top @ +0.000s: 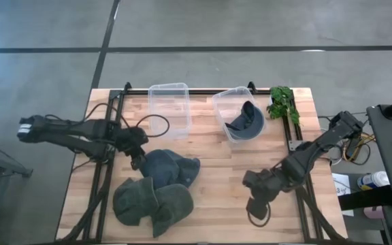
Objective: Pick & Place hat
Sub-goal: Put the left blue cap into the right transparent bin
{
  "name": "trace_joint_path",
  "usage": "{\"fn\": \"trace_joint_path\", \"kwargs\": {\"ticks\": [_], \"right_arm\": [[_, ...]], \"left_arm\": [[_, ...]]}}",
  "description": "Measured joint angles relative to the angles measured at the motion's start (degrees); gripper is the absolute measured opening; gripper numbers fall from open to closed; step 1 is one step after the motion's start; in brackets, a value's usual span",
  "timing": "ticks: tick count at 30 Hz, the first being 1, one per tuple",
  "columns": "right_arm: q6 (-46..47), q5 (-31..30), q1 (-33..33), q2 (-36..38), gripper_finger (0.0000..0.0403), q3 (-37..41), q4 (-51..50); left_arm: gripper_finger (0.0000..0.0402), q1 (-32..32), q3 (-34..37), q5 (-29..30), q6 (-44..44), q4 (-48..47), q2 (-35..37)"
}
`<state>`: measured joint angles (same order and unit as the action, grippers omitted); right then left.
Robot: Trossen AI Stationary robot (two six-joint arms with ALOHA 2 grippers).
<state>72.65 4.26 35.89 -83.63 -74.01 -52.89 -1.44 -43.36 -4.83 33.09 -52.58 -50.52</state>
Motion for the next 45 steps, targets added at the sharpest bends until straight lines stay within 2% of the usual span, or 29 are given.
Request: {"fn": "trace_joint_path", "kwargs": {"ticks": [7, 12, 16, 18, 21, 24, 29, 33, 37, 39, 41, 45], "right_arm": [[3.45, -0.18, 0.92, 0.02, 0.0292, -0.01, 2.20], [5.25, -0.26, 0.90, 0.00, 0.0286, -0.01, 2.52], [6.50, -0.29, 0.90, 0.00, 0.0286, -0.01, 2.55], [6.52, -0.33, 0.90, 0.00, 0.0287, -0.01, 2.55], [6.50, -1.06, 0.90, 0.00, 0.0286, -0.01, 2.59], [5.80, -1.56, 0.89, 0.00, 0.0279, -0.01, 2.59], [3.18, -4.74, 0.84, 0.00, 0.0255, -0.01, 2.61], [-0.86, -9.59, 0.04, 0.31, 0.0228, -0.01, 2.59], [-5.83, -11.92, -2.28, 0.92, 0.0201, -0.52, 2.33], [-7.32, -11.94, -4.05, 1.25, 0.0189, -1.41, 2.52], [-8.79, -11.96, -6.31, 1.89, 0.0176, -2.31, 2.60], [-9.17, -14.48, -11.62, 4.37, 0.0149, -2.94, 2.55]], "left_arm": [[0.0152, 5.03, 2.70, -1.35, -6.68, 0.46, -0.94], [0.0152, 7.54, 7.74, -13.13, -8.42, 8.51, -2.07], [0.0152, 7.75, 11.14, -23.89, -7.32, 18.49, -2.06], [0.0152, 7.55, 12.46, -26.03, -5.29, 22.17, -2.10], [0.0146, 7.28, 12.77, -26.11, -3.77, 23.99, -2.12], [0.0116, 7.02, 11.34, -25.94, -3.36, 23.18, -2.12], [0.0017, 5.65, 4.46, -22.03, -5.19, 19.38, -1.97], [0.0010, 2.01, -6.76, -13.49, -6.45, 12.28, -2.01], [0.0006, -7.54, -22.74, 0.09, -7.46, 8.03, -2.85], [0.0005, -14.85, -30.78, 10.46, -10.45, 7.01, -4.47], [0.0005, -23.35, -38.32, 23.90, -15.70, 5.33, -7.33], [0.0005, -38.70, -51.32, 51.13, -31.15, 0.20, -16.84]]}}
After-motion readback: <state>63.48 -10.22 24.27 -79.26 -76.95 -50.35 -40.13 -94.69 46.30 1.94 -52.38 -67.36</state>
